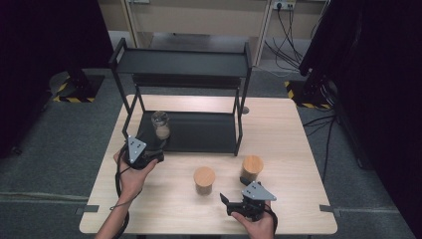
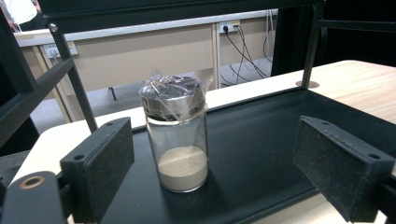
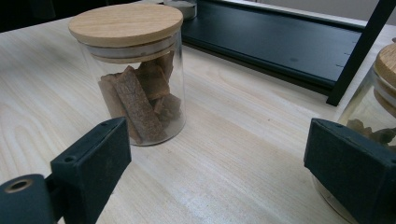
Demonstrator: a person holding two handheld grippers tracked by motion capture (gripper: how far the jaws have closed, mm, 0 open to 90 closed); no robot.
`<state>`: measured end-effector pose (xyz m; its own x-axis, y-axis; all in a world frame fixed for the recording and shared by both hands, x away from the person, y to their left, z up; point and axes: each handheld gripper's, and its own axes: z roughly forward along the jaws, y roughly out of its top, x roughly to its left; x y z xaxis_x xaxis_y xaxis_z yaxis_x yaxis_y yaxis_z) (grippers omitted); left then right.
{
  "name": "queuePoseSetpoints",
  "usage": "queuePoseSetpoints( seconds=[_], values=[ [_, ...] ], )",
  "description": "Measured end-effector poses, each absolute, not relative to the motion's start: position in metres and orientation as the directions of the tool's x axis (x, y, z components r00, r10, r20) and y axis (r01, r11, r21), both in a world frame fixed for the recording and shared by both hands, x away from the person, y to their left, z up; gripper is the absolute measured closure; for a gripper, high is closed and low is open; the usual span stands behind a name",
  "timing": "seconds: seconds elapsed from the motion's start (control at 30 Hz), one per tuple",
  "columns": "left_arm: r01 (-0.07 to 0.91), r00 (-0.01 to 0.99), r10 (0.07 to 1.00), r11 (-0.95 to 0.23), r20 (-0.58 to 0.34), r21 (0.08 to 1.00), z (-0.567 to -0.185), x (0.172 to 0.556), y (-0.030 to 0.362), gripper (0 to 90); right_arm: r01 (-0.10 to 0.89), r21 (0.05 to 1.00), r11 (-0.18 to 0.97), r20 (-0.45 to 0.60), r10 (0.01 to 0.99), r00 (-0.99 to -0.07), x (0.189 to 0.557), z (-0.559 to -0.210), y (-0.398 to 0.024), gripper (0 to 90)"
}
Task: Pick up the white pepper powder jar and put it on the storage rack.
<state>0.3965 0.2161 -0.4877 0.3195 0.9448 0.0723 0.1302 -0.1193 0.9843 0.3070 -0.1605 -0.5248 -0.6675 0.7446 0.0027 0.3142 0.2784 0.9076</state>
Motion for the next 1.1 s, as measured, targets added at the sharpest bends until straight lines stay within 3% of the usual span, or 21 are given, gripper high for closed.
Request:
queuePoseSetpoints(
  seconds=[1.1],
  values=[
    [0.17,0.371,0.929,-0.089,0.019,0.981,-0.509,0.348,0.216,11.7,0.314,0.908,0.277,0.003,0.744,-0.668,0.307,-0.525,-0.161,7.6]
  ],
)
